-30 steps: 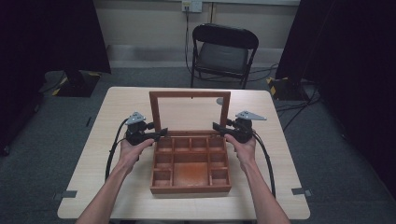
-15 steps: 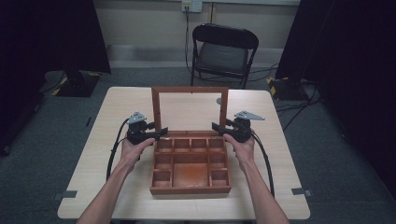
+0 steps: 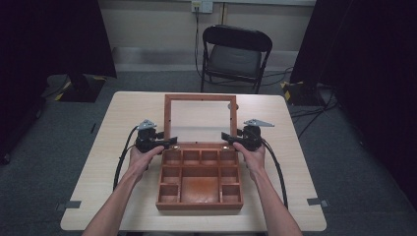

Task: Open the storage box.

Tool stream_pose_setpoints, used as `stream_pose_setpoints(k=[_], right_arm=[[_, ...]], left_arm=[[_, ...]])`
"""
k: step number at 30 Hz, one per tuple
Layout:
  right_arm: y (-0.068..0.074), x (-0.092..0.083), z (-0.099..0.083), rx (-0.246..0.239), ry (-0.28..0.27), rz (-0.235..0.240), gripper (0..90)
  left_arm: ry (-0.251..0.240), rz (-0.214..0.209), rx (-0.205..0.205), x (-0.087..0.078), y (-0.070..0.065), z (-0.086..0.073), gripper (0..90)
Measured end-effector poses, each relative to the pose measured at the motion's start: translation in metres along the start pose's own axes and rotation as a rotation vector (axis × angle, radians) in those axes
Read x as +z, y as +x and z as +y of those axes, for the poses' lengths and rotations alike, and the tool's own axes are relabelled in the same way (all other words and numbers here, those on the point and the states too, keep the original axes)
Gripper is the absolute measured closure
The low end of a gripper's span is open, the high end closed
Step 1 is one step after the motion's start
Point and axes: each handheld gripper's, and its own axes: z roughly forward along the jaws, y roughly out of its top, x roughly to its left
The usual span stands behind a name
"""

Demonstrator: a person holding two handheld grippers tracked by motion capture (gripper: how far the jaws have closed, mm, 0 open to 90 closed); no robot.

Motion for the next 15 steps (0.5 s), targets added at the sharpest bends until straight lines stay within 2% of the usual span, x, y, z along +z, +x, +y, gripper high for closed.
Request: stream_pose_setpoints(k=[10, 15], right_arm=[[-0.0016, 0.0062, -0.0015, 0.024, 0.026, -0.011, 32.9], [-0.0018, 0.0087, -0.0025, 0.038, 0.036, -0.009, 29.2]], left_arm=[[0.024, -0.024, -0.036, 0.0047, 0.0049, 0.0017, 38.7], [0.034, -0.024, -0.045, 0.006, 0.0063, 0.0011, 37.7]])
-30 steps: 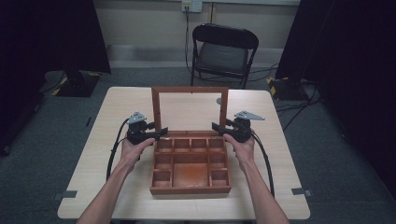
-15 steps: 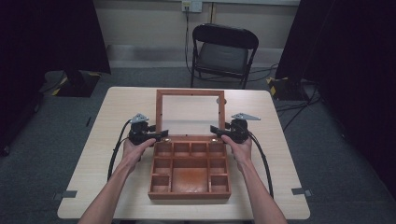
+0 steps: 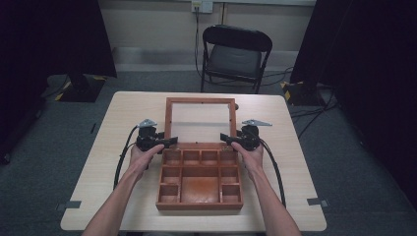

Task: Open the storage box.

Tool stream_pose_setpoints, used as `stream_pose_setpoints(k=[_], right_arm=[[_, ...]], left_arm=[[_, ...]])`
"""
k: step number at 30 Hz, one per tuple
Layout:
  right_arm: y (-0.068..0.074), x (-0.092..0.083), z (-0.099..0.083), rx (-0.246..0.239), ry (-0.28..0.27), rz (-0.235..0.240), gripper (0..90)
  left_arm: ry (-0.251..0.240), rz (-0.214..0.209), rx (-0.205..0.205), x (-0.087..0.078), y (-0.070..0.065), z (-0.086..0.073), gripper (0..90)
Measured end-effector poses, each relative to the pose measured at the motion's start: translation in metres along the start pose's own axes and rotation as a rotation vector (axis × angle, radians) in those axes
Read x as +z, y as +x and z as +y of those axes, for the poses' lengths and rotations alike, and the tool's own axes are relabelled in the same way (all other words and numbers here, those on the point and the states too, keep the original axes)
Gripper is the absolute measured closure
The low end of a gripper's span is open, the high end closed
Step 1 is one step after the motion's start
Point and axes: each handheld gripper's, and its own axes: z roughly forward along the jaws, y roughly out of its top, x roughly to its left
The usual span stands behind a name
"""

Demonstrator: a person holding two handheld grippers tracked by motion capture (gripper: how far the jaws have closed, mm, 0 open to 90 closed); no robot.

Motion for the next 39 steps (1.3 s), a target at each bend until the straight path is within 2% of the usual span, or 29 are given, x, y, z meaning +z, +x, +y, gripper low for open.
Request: stream_pose_setpoints(k=[4, 6, 9, 12, 15, 18, 20, 28, 29, 30, 31, 32, 33, 35, 39], right_arm=[[0.0, 0.003, -0.001, 0.014, 0.01, -0.001, 25.9], [0.001, 0.004, -0.002, 0.02, 0.018, -0.004, 24.8], [0.0, 0.005, -0.002, 0.029, 0.027, -0.008, 24.4], [0.0, 0.007, -0.004, 0.031, 0.036, -0.012, 24.3], [-0.002, 0.008, -0.005, 0.055, 0.059, -0.013, 23.6], [-0.003, 0.009, -0.006, 0.061, 0.065, -0.011, 23.1], [-0.003, 0.008, -0.005, 0.059, 0.064, -0.04, 21.9], [-0.004, 0.009, -0.007, 0.072, 0.078, -0.048, 21.8], [-0.004, 0.009, -0.007, 0.071, 0.082, -0.048, 21.7], [-0.004, 0.008, -0.006, 0.072, 0.083, -0.053, 22.0], [-0.004, 0.007, -0.006, 0.071, 0.075, -0.066, 24.1], [-0.005, 0.005, -0.004, 0.079, 0.066, -0.073, 23.4], [-0.006, 0.003, -0.002, 0.091, 0.052, -0.059, 23.1], [-0.007, -0.002, 0.002, 0.087, 0.03, -0.056, 23.0], [-0.008, -0.008, 0.004, 0.089, 0.021, -0.046, 22.0]], left_arm=[[0.009, -0.012, -0.02, 0.003, 0.001, 0.0, 35.2], [0.013, -0.005, -0.024, 0.003, 0.001, 0.0, 34.3], [0.021, -0.01, -0.029, 0.004, 0.002, -0.001, 33.7], [0.019, -0.019, -0.05, 0.005, 0.005, -0.002, 32.3], [0.023, -0.021, -0.072, 0.006, 0.006, -0.004, 31.0], [0.031, -0.027, -0.078, 0.007, 0.008, -0.004, 30.7], [0.031, -0.023, -0.097, 0.008, 0.009, -0.006, 29.5], [0.03, -0.028, -0.113, 0.008, 0.01, -0.007, 28.3], [0.032, -0.025, -0.114, 0.008, 0.01, -0.007, 28.2], [0.028, 0.001, -0.093, 0.008, 0.009, -0.007, 26.4], [0.036, 0.028, -0.076, 0.007, 0.01, -0.006, 26.7], [0.035, 0.025, -0.091, 0.006, 0.01, -0.005, 27.0], [0.029, 0.022, -0.095, 0.004, 0.012, -0.003, 26.4], [0.021, 0.024, -0.091, 0.0, 0.013, -0.001, 26.4], [0.02, 0.019, -0.084, -0.005, 0.013, -0.001, 26.4]])
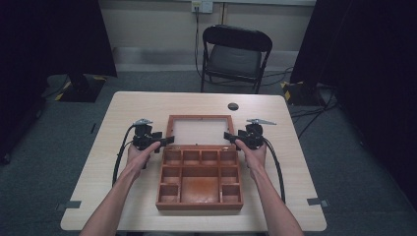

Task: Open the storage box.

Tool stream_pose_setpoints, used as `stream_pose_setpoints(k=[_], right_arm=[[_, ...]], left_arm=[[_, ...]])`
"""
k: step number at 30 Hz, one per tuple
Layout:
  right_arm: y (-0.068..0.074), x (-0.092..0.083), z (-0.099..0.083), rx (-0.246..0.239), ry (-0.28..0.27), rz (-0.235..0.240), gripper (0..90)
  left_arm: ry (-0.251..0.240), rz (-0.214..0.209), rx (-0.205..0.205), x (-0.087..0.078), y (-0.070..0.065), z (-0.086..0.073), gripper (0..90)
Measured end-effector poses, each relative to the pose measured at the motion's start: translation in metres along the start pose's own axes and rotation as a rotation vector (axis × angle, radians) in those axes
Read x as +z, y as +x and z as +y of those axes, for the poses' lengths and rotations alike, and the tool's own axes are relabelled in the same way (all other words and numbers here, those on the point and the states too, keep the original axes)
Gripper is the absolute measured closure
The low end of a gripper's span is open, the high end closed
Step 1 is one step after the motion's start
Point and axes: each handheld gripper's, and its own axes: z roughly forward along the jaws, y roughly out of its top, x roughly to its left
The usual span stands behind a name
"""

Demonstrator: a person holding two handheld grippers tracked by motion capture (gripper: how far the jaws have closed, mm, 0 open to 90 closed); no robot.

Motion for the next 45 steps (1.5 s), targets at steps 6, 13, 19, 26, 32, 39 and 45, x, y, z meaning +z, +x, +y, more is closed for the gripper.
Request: stream_pose_setpoints(k=[6, 13, 19, 26, 32, 39, 45], right_arm=[[0.0, -0.008, -0.002, -0.028, -0.004, -0.002, 21.1], [-0.011, -0.035, -0.009, -0.04, -0.012, -0.042, 16.3], [-0.015, -0.053, -0.015, -0.058, -0.002, -0.064, 14.9], [-0.018, -0.069, -0.028, -0.044, 0.04, -0.106, 14.7], [-0.017, -0.092, -0.046, -0.074, 0.077, -0.131, 15.0], [-0.025, -0.111, -0.064, -0.066, 0.123, -0.153, 14.7], [-0.029, -0.123, -0.085, -0.11, 0.187, -0.267, 14.8]], left_arm=[[-0.005, 0.005, 0.042, -0.011, -0.003, -0.003, 25.1], [-0.006, 0.047, 0.069, -0.038, 0.004, -0.011, 21.7], [0.005, 0.073, 0.063, -0.055, 0.012, -0.023, 19.4], [0.015, 0.086, 0.078, -0.069, 0.009, -0.04, 17.4], [0.087, 0.146, 0.13, -0.086, 0.005, -0.058, 17.3], [0.106, 0.187, 0.122, -0.1, 0.008, -0.074, 17.5], [0.16, 0.249, 0.17, -0.108, 0.0, -0.093, 17.0]])
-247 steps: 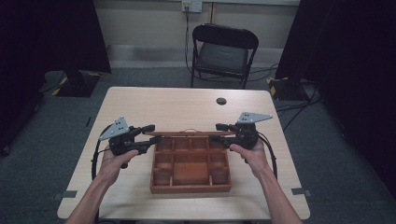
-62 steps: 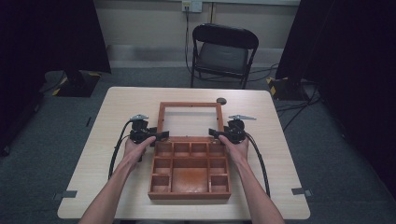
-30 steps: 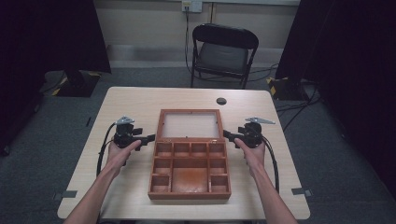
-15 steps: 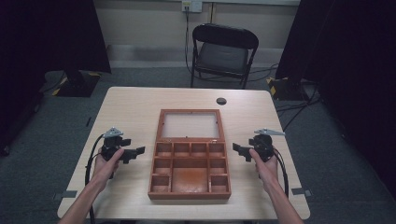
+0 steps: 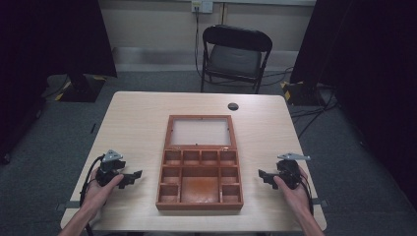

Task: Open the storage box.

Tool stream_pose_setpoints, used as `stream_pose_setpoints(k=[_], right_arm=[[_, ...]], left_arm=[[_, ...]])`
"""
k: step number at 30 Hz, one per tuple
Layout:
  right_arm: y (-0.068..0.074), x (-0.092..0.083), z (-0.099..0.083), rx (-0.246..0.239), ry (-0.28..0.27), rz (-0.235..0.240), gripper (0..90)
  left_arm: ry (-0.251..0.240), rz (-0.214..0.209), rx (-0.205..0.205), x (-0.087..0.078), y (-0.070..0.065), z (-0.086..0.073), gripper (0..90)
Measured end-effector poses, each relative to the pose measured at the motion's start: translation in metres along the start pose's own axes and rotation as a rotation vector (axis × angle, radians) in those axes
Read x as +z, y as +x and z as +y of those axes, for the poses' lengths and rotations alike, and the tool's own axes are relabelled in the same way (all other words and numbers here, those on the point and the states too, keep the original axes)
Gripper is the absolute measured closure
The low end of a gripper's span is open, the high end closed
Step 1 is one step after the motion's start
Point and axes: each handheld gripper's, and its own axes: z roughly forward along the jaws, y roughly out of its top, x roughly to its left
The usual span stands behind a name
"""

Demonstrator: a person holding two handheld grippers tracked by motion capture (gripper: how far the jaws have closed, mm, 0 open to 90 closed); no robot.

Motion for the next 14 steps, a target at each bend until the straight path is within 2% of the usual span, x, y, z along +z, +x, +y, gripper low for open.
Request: stream_pose_setpoints(k=[1, 2, 3, 4, 5, 6, 7, 10, 14], right_arm=[[-0.001, 0.0, -0.007, -0.019, 0.016, -0.026, 14.8], [-0.001, 0.001, -0.009, -0.023, 0.027, -0.037, 14.6], [-0.001, 0.002, -0.012, -0.03, 0.022, -0.056, 14.5], [0.0, 0.003, -0.013, -0.03, 0.009, -0.074, 14.4], [0.0, 0.003, -0.013, -0.03, 0.009, -0.074, 14.4], [0.002, 0.006, -0.018, -0.068, -0.03, -0.117, 12.4], [0.002, 0.007, -0.02, -0.063, -0.047, -0.116, 12.0], [0.001, 0.007, -0.02, -0.045, -0.049, -0.131, 11.9], [0.001, 0.007, -0.02, -0.045, -0.048, -0.133, 11.4]], left_arm=[[0.014, 0.029, 0.027, 0.0, -0.003, -0.003, 17.0], [0.023, 0.03, 0.038, 0.002, -0.003, -0.006, 16.9], [0.023, 0.03, 0.038, 0.002, -0.003, -0.006, 15.6], [0.007, 0.046, 0.057, 0.002, -0.003, -0.008, 14.7], [0.0, 0.044, 0.051, 0.002, -0.003, -0.009, 14.7], [-0.013, 0.052, 0.047, 0.002, -0.004, -0.011, 14.2], [-0.034, 0.054, 0.037, 0.003, -0.005, -0.013, 13.4], [-0.033, 0.054, 0.038, 0.003, -0.005, -0.013, 13.1], [-0.029, 0.052, 0.034, 0.004, -0.005, -0.012, 11.7]])
